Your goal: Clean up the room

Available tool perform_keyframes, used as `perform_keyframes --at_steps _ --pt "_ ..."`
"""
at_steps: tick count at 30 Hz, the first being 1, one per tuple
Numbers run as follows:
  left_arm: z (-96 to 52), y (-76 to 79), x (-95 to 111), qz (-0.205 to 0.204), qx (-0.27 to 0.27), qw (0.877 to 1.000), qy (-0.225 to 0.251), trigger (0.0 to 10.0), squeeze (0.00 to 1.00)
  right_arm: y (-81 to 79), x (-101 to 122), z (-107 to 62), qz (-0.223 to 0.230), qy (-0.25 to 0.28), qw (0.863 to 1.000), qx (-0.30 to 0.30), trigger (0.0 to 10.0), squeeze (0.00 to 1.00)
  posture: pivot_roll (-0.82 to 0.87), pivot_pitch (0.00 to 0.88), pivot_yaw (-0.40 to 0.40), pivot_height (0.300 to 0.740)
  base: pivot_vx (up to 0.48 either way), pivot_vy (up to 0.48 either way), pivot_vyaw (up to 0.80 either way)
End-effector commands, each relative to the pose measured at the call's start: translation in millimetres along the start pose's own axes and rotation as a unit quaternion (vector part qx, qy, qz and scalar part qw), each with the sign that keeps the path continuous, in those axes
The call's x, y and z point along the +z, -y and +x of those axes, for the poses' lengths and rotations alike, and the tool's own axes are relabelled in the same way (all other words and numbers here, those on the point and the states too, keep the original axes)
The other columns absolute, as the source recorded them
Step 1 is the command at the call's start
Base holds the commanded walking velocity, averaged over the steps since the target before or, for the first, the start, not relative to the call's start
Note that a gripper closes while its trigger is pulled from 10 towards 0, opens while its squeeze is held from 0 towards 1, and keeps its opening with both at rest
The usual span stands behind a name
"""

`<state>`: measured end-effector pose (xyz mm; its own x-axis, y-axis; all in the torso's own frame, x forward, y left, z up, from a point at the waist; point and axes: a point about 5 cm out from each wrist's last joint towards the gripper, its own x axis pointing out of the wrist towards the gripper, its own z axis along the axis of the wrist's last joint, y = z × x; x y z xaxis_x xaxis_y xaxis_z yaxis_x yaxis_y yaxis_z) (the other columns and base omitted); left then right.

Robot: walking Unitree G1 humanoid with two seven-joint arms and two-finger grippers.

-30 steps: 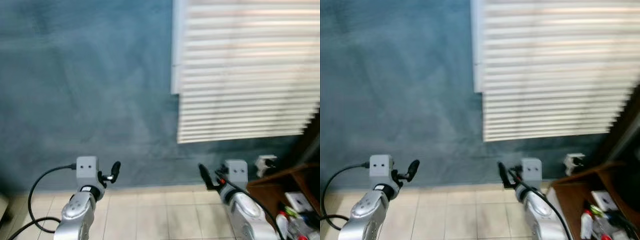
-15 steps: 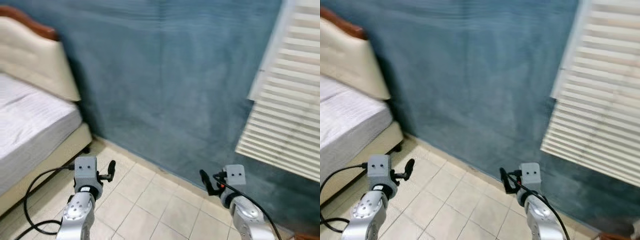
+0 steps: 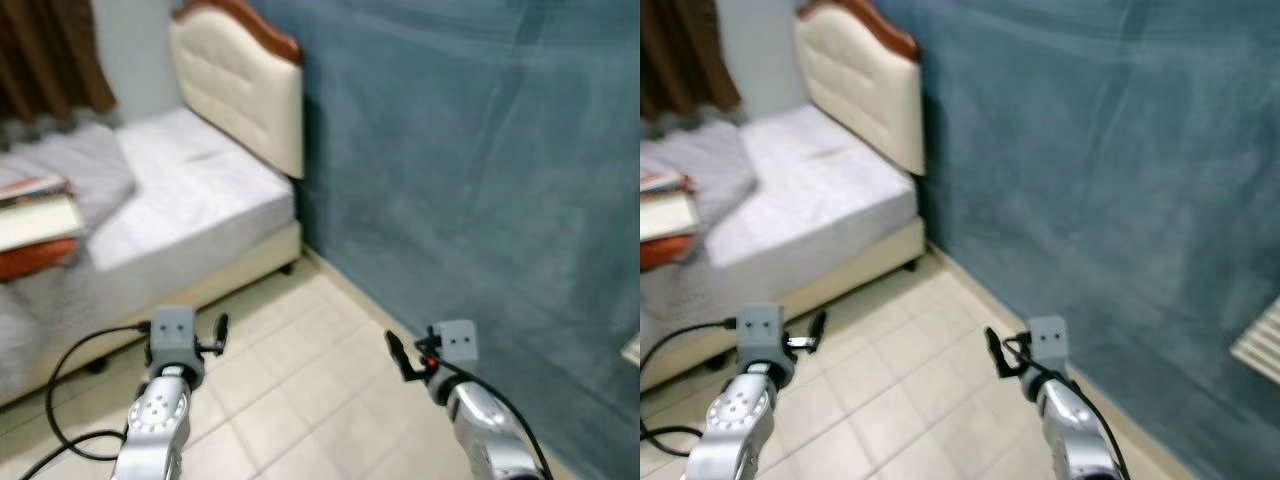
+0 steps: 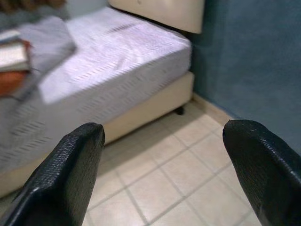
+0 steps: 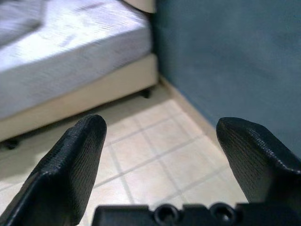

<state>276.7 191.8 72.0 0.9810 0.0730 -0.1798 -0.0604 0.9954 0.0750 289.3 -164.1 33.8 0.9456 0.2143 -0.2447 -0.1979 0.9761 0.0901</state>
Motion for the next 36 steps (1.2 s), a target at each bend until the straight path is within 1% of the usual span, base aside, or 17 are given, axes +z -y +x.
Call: perform_keyframes --at_steps 1,3,6,7,8,12,13,17,20,22,27,28,29,30,31,32,36 --pt "0.8 3.3 3.5 0.003 -0.005 1.000 0.009 10.0 0.00 1.8 2.1 0.2 0.002 0.005 1.000 0.002 10.0 0.00 0.04 0.000 0.016 0.740 0.000 0.000 0.67" --pt "1.4 4.8 3.9 -0.004 -0.009 1.000 0.009 10.0 0.00 2.1 0.4 -0.8 0.004 0.004 1.000 0.005 10.0 0.00 0.04 0.000 0.016 0.740 0.000 0.000 0.67" --pt "2.0 7.5 8.7 -0.026 -0.021 0.999 0.029 10.0 0.00 -2.7 -2.5 -3.2 0.004 0.001 0.999 0.035 10.0 0.00 0.03 0.000 0.015 0.740 0.145 0.000 0.66" --pt "3.0 6.0 9.0 -0.019 -0.014 0.999 0.027 10.0 0.00 -5.1 -4.6 -4.4 0.008 -0.002 0.999 0.050 10.0 0.00 0.03 0.000 0.015 0.740 0.435 0.000 0.63" --pt "4.2 4.1 7.8 -0.026 -0.006 0.999 0.021 10.0 0.00 -6.9 -7.6 -5.9 0.008 -0.009 0.998 0.062 10.0 0.00 0.03 0.000 0.017 0.740 0.435 0.000 0.61" --pt "5.8 2.2 5.0 -0.032 -0.002 0.999 0.012 10.0 0.00 -8.6 -7.7 -6.1 0.002 -0.012 0.997 0.073 10.0 0.00 0.02 0.000 0.023 0.740 0.412 0.191 0.61" --pt "6.1 1.7 5.0 -0.034 0.000 0.999 0.013 10.0 0.00 -9.8 -5.7 -5.0 0.000 -0.010 0.997 0.076 10.0 0.02 0.02 0.000 0.024 0.740 0.379 0.292 0.60" --pt "6.7 -1.3 3.9 -0.036 0.006 0.999 0.013 10.0 0.00 -11.8 -5.0 -3.6 -0.003 -0.010 0.997 0.080 10.0 0.04 0.03 0.000 0.021 0.740 0.378 0.294 0.60" --pt "7.4 -2.8 4.3 -0.038 0.009 0.999 0.017 10.0 0.00 -5.4 -2.0 0.3 0.002 -0.009 0.998 0.054 10.0 0.00 0.03 0.000 0.013 0.740 0.375 0.299 0.16" --pt "7.3 -2.9 4.0 -0.041 0.012 0.999 0.018 10.0 0.00 -2.2 1.3 1.6 -0.014 -0.004 0.999 0.050 10.0 0.00 0.04 0.000 0.008 0.740 0.379 0.296 0.37" --pt "7.1 -2.4 3.3 -0.040 0.011 0.999 0.018 10.0 0.00 -2.5 2.8 3.7 -0.019 -0.004 0.999 0.050 10.0 0.00 0.04 0.000 0.005 0.740 0.376 0.296 0.69" --pt "7.2 -3.1 3.4 -0.038 0.010 0.999 0.020 10.0 0.00 -3.4 6.5 4.9 -0.021 0.011 0.999 0.045 10.0 0.01 0.04 0.000 0.004 0.740 0.386 0.285 0.68" --pt "7.2 -3.1 3.4 -0.038 0.010 0.999 0.020 10.0 0.00 -3.4 6.5 4.9 -0.021 0.011 0.999 0.045 10.0 0.01 0.04 0.000 0.004 0.740 0.386 0.285 0.68" --pt "7.1 -3.6 3.6 -0.038 0.009 0.999 0.021 10.0 0.00 -2.5 10.9 5.2 -0.021 0.029 0.999 0.035 10.0 0.01 0.05 0.000 0.005 0.740 0.386 0.285 0.69" --pt "7.2 -4.4 4.4 -0.038 0.010 0.999 0.024 10.0 0.00 -0.6 19.9 5.7 -0.021 0.062 0.998 0.018 10.0 0.02 0.05 0.000 0.005 0.740 0.386 0.285 0.68" --pt "7.2 -4.4 4.4 -0.038 0.010 0.999 0.024 10.0 0.00 -0.6 19.9 5.7 -0.021 0.062 0.998 0.018 10.0 0.02 0.05 0.000 0.005 0.740 0.386 0.285 0.68" --pt "7.1 -5.7 7.9 -0.038 0.013 0.998 0.039 10.0 0.00 -5.7 36.6 9.5 -0.022 0.109 0.994 0.016 10.0 0.02 0.05 0.000 0.005 0.740 0.387 0.283 0.67"
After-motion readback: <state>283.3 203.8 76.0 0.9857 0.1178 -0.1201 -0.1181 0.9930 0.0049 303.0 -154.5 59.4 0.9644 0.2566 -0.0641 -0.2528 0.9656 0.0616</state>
